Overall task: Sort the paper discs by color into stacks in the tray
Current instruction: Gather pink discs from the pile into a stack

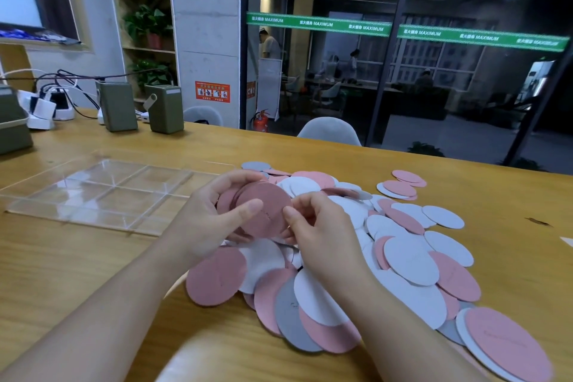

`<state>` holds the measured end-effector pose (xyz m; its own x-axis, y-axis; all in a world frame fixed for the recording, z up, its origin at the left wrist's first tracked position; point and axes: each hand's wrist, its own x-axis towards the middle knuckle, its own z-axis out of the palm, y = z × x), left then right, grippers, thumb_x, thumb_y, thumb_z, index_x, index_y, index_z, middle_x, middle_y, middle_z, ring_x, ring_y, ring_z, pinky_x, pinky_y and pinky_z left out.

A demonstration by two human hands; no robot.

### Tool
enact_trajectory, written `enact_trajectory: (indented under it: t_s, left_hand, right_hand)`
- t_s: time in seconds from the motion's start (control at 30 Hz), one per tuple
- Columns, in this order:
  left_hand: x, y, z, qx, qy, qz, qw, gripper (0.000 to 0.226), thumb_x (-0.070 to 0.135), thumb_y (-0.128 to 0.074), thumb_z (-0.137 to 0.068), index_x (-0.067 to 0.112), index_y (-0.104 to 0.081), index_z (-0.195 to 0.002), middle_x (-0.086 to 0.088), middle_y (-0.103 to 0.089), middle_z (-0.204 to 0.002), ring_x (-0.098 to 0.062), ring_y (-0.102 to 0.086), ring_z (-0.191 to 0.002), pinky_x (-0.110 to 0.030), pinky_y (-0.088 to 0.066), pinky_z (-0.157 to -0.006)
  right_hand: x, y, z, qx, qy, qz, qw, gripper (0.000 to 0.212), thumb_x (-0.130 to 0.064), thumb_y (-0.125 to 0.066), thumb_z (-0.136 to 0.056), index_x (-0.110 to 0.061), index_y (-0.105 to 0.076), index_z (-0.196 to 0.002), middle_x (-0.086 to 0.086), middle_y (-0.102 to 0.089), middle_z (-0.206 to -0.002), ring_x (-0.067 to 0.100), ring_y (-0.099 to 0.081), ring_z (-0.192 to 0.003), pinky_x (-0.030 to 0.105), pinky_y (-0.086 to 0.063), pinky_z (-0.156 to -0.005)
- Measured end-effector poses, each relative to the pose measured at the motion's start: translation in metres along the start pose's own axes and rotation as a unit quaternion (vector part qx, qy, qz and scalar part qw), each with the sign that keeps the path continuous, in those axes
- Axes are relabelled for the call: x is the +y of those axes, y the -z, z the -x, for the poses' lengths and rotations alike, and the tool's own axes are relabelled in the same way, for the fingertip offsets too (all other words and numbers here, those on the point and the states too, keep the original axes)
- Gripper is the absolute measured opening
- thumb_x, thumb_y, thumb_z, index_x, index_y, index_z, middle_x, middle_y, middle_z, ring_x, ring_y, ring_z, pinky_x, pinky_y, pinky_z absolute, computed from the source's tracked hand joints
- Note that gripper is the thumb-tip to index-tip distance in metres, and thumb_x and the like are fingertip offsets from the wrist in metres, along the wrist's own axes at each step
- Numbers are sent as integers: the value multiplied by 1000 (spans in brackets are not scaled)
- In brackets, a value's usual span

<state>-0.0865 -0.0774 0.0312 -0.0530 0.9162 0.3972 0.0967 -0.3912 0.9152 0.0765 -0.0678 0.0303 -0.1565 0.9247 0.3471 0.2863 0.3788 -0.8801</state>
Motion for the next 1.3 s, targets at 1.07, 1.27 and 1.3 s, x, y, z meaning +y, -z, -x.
enact_trajectory:
  t_s: [1.07, 1.27, 1.3]
  left_hand:
    - [-5, 27, -10, 92, 41, 16, 995, 43, -6, -50, -91, 33, -66, -87, 15, -58, -109, -25, -58, -104, -30, -57, -48]
    - [-5, 27, -9, 66, 64, 44, 995, 48, -1, -49, -92, 40, -71, -80, 8, -60, -116, -29, -62, -97, -31, -55, -47]
    - [-5, 26, -9, 55, 62, 45, 996, 47, 1, -48, -93, 40, -71, -81, 10, -62, -114, -27, -64, -94, -30, -54, -47]
  right_hand:
    - [-9, -39, 23, -225, 170, 391, 876, 51, -53, -62, -79, -25, -53, -121, -5, -37, -115, 16, -26, -106, 34, -24, -89]
    - [-3, -24, 20, -163, 107, 208, 959, 15, -25, -60, -87, -29, -48, -93, -19, -49, -85, -3, -45, -79, 13, -34, -69]
    - [-3, -19, 17, -140, 92, 188, 968, 11, -22, -59, -88, -29, -50, -90, -19, -51, -80, -4, -47, -75, 11, -35, -66]
